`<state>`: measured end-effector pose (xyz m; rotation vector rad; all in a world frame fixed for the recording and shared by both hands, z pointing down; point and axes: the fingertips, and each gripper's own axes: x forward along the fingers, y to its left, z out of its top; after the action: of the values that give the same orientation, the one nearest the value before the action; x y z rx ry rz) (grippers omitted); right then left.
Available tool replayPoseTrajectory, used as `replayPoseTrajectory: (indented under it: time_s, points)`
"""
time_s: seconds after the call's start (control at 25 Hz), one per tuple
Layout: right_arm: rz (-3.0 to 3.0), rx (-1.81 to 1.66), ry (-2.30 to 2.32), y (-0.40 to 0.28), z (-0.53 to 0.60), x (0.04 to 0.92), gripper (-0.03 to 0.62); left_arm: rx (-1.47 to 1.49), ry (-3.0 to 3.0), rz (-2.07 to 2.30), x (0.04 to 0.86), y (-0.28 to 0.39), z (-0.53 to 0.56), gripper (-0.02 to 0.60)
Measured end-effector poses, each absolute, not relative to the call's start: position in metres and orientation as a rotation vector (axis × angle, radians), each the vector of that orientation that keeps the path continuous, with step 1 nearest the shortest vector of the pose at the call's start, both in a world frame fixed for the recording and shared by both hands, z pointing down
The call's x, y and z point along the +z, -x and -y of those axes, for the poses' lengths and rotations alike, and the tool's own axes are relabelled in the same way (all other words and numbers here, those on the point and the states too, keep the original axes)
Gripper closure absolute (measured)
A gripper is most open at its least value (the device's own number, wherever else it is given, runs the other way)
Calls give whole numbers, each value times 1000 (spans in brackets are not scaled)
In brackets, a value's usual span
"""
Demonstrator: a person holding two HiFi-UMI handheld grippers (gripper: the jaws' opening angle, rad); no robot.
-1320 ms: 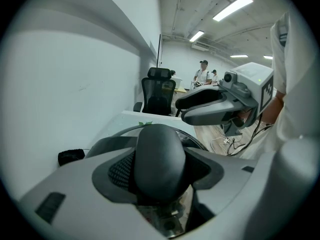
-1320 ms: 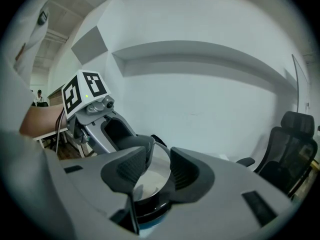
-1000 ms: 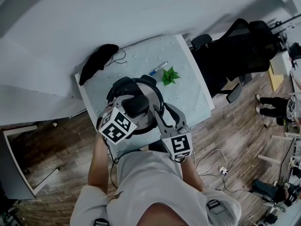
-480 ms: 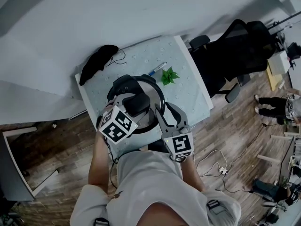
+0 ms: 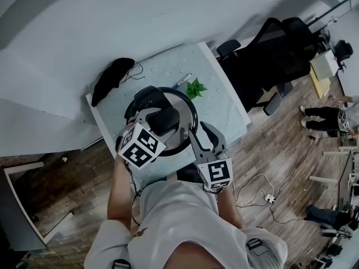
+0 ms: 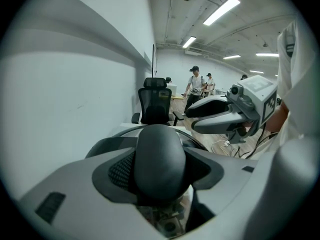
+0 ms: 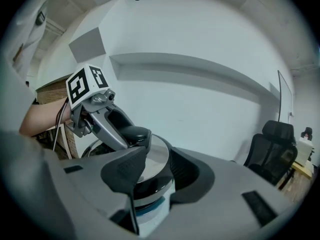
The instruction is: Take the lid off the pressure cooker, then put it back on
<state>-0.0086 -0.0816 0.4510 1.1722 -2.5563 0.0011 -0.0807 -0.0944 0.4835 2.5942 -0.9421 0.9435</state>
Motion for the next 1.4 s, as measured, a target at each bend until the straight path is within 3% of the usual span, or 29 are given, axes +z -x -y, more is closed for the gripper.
replayPoseTrajectory:
  time_s: [1.4]
  points:
    - [2558,41,-1246,-147,145,455,441,971,-2582,958,479,-77,172,304]
